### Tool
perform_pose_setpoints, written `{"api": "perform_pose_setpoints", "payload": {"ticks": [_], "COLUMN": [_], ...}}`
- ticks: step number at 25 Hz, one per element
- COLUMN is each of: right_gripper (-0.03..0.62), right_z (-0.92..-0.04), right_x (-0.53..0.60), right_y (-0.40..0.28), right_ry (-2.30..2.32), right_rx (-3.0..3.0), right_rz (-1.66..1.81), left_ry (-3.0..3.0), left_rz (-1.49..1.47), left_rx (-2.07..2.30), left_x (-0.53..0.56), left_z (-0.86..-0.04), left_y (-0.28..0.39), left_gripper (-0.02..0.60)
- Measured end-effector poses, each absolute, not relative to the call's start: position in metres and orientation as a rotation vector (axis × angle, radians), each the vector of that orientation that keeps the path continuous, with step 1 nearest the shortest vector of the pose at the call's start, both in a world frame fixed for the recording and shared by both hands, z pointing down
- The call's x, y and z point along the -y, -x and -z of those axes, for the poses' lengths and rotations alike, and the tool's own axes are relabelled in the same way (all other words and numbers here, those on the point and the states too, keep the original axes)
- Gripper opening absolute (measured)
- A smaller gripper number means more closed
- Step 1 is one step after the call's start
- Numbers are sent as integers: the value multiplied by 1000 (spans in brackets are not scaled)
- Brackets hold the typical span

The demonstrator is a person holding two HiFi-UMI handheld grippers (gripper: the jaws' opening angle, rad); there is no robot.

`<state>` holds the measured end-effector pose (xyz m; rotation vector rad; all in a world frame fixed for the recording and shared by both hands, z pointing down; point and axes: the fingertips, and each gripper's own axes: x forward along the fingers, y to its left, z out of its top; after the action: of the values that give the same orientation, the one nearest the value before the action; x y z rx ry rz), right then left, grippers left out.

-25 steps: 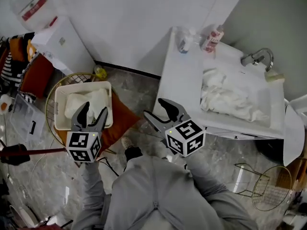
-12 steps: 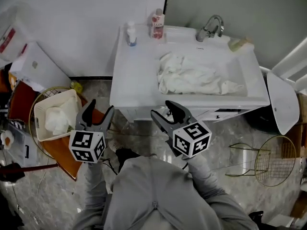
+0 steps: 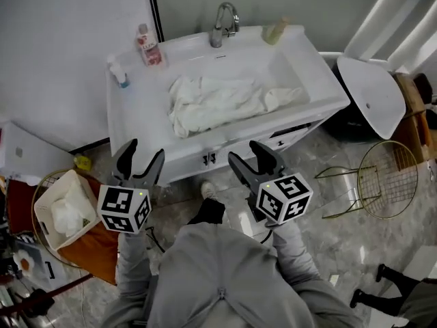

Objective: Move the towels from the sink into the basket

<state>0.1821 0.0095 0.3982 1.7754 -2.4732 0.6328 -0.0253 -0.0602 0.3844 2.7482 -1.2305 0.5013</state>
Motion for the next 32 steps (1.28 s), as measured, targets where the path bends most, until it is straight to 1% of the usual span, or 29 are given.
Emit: {"api": "perform_pose_setpoints", "payload": {"ticks": [6,14,23,32], "right_gripper": [255,255,255,255], "right_z": [-401,-420,-422,-440], "right_x": [-4,40,121,162], "right_y": [-251,-325,-377,-422], "right_ry": [-1940,-1973,-1912,-1746], "right_rx": [2363,2258,2199,2101], "right_rz": [-639,-671,-668,-631], "left_ry": [-2835,-2841,-2798,-2733], "left_rz": [-515,-534,-667,-790], "left_rx": [1057,983,958,995], "left_x": [89,144,209,239], "left_z": [-389,-409,-431,-450], "left_y": [-50,-122,-166,-176], "left_gripper": [313,313,313,313]}}
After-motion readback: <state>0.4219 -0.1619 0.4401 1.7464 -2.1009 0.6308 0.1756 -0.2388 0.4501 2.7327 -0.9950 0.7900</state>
